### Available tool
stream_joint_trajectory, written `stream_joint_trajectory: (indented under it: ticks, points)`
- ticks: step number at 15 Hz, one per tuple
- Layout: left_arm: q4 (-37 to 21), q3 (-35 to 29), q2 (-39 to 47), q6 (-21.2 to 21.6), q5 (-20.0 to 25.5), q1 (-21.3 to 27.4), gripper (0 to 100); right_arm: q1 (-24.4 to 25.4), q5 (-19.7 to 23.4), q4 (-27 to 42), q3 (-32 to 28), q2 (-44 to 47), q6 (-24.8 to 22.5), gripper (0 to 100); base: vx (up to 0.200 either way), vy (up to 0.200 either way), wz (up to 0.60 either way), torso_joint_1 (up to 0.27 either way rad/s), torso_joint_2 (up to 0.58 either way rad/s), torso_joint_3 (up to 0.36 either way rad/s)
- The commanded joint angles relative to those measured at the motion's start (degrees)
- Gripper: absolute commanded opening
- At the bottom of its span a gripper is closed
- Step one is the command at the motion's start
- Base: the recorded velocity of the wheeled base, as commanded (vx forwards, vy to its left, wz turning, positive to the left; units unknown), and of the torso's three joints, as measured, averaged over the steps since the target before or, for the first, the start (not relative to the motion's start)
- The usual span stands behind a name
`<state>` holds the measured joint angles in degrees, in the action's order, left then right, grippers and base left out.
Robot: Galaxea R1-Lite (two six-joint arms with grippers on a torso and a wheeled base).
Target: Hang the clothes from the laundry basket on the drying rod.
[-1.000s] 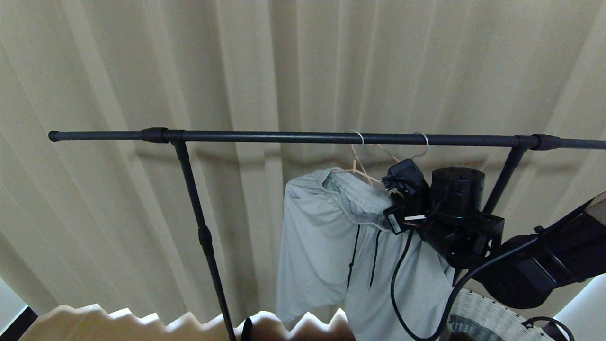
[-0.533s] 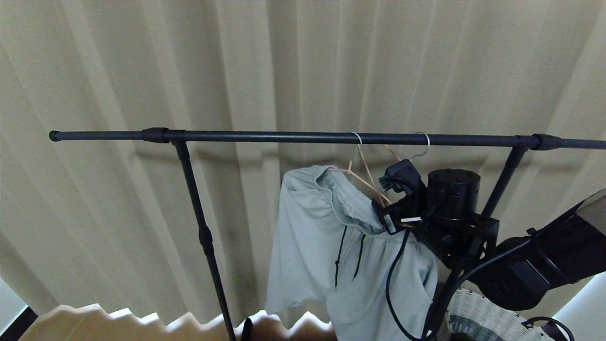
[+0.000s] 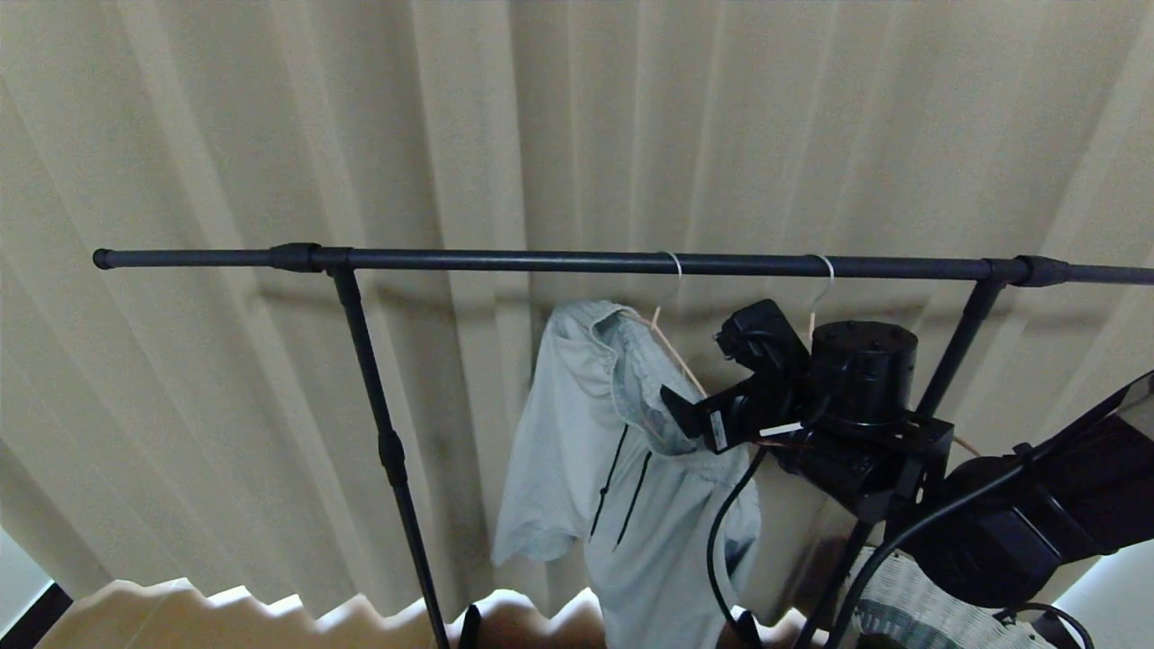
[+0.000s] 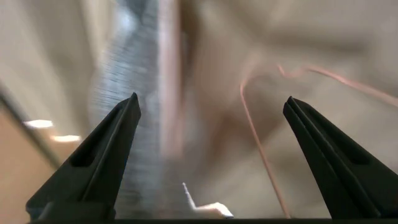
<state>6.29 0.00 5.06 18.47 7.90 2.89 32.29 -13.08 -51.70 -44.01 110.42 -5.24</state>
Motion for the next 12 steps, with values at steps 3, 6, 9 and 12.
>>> stream_joint_trajectory:
  ticks: [3, 6, 9, 12]
  points:
    - [0.0, 0.0, 0.1, 0.0, 0.0, 0.0, 100, 1.0, 2.7, -5.4, 2.3, -2.1, 2.2, 100, 0.0, 0.0, 0.0, 0.0, 0.0, 0.0]
    - [-0.1, 0.0, 0.1, -0.1, 0.1, 0.0, 100, 1.0, 2.7, -11.1, 9.3, -7.9, 2.1, 100, 0.0, 0.0, 0.0, 0.0, 0.0, 0.0]
    - [-0.1, 0.0, 0.1, -0.2, 0.0, 0.0, 100, 0.6, 2.3, -11.1, 16.0, -18.1, 2.3, 100, 0.0, 0.0, 0.0, 0.0, 0.0, 0.0]
    - [-0.1, 0.0, 0.1, -2.4, -0.2, 0.0, 100, -3.9, 2.0, -10.3, 26.1, -30.5, 1.0, 100, 0.0, 0.0, 0.0, 0.0, 0.0, 0.0]
